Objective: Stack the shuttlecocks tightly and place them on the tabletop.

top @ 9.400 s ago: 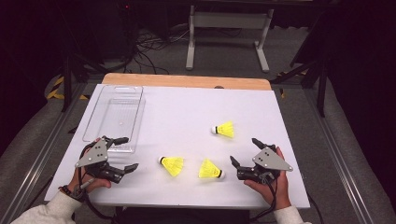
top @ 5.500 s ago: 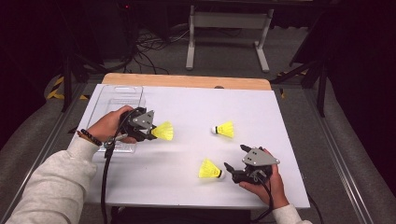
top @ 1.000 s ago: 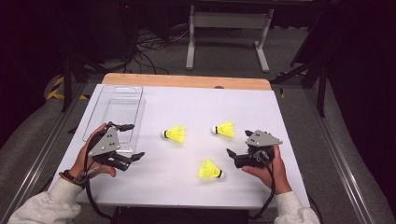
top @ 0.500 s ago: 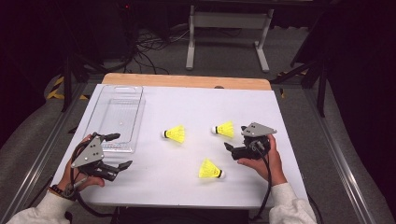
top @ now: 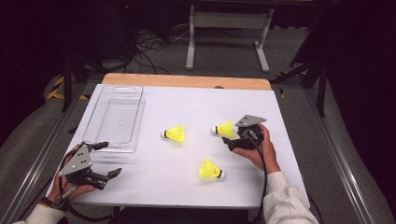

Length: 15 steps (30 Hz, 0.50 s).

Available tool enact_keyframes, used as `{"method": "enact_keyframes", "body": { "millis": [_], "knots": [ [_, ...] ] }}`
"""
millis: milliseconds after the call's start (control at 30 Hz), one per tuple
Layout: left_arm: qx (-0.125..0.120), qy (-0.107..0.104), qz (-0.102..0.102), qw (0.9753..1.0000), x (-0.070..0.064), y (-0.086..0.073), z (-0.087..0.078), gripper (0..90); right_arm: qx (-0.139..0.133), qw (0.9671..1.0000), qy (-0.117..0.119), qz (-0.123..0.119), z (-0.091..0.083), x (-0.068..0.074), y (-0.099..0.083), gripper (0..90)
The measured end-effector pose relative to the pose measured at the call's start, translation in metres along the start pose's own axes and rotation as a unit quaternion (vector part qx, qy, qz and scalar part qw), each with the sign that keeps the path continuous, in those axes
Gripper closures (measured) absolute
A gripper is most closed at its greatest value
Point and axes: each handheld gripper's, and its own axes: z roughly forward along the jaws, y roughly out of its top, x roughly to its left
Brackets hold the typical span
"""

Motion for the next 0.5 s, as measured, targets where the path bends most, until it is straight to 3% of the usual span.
{"method": "enact_keyframes", "body": {
  "millis": [500],
  "knots": [
    [-0.01, 0.007, -0.013, 0.9998, 0.003, -0.005, -0.009, 3.1, 0.049, 0.9983, 0.028, 0.013, 0.028, -0.008, -0.004, 26.6]
  ]
}}
